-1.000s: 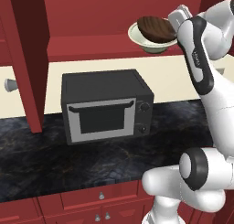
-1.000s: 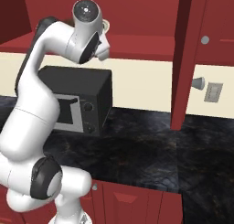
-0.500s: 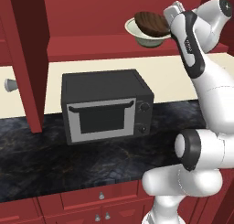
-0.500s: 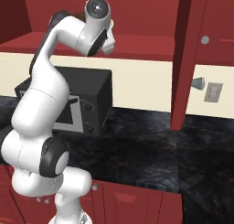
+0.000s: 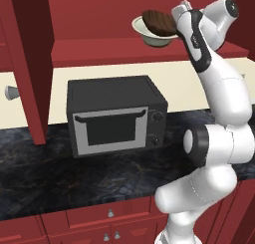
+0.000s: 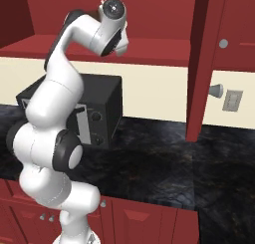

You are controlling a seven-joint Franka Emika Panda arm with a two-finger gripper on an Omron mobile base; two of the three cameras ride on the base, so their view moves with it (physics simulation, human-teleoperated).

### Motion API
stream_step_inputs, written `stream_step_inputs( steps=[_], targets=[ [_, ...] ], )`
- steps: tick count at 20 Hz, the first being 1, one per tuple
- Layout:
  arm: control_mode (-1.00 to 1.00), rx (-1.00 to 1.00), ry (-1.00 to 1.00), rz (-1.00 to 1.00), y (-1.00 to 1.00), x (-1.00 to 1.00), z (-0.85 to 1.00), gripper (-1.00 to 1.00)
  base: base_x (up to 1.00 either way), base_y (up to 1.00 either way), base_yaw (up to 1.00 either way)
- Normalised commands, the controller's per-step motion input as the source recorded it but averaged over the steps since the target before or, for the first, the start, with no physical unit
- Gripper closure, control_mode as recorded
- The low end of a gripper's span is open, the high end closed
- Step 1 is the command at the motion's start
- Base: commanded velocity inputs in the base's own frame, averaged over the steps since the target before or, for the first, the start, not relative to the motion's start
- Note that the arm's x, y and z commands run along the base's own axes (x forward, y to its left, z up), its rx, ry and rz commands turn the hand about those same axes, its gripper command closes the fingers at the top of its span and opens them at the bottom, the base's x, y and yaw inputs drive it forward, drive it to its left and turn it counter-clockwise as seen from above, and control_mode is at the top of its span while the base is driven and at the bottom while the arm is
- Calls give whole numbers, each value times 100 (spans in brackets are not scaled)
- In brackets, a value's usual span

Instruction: Pick up the bowls on the counter and stack them on top of one another in the open cabinet. Place the smaller bowl on top of the larger bowl.

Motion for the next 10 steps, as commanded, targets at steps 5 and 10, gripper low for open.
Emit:
stream_step_inputs(
  steps=[5, 10],
  targets=[
    [-100, 2, 0, 0, 0, 51, 0, 100, 0, 0, 0],
    [-100, 0, 1, 0, 0, 50, 0, 100, 0, 0, 0]
  ],
)
